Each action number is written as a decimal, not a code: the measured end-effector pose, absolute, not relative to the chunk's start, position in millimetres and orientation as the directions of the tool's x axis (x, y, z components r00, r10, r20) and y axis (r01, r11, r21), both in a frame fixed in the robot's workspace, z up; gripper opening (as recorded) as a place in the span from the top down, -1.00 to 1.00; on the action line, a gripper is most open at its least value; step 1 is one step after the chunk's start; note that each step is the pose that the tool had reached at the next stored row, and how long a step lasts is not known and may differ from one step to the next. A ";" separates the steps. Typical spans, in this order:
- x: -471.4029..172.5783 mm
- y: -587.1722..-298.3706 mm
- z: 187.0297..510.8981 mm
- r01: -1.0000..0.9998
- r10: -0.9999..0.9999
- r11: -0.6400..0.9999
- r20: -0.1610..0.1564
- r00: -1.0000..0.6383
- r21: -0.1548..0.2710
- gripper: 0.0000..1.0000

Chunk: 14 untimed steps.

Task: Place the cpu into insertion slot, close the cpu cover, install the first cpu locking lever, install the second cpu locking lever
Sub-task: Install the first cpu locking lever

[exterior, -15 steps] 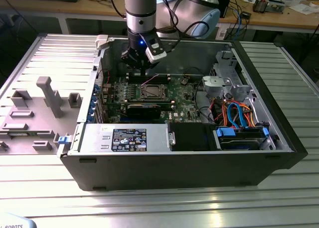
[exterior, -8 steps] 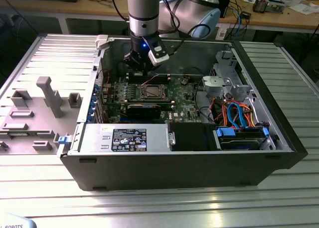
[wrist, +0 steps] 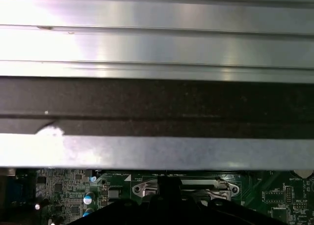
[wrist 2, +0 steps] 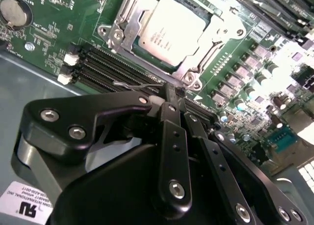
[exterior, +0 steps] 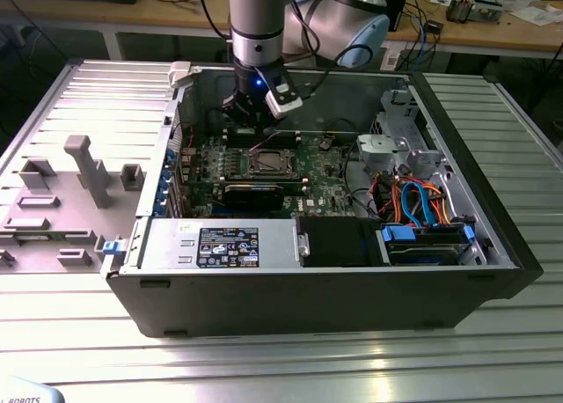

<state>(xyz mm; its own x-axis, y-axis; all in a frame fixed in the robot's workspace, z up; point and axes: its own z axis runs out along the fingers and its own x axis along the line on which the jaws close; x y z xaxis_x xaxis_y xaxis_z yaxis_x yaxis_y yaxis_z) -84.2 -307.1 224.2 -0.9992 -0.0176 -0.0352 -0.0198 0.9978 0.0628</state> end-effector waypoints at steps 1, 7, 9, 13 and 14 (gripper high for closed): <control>-83.7 -306.7 224.0 -0.020 -0.018 0.998 -0.035 -0.999 0.061 0.79; -76.1 -306.2 223.7 -0.020 -0.018 0.998 -0.035 -0.999 0.057 0.79; -74.5 -306.0 223.6 -0.020 -0.018 0.998 -0.035 -0.999 0.057 0.79; -72.0 -304.9 223.1 -0.020 -0.018 0.998 -0.035 -0.999 0.056 0.79; -71.0 -304.6 223.0 -0.020 -0.018 0.998 -0.035 -0.999 0.056 0.79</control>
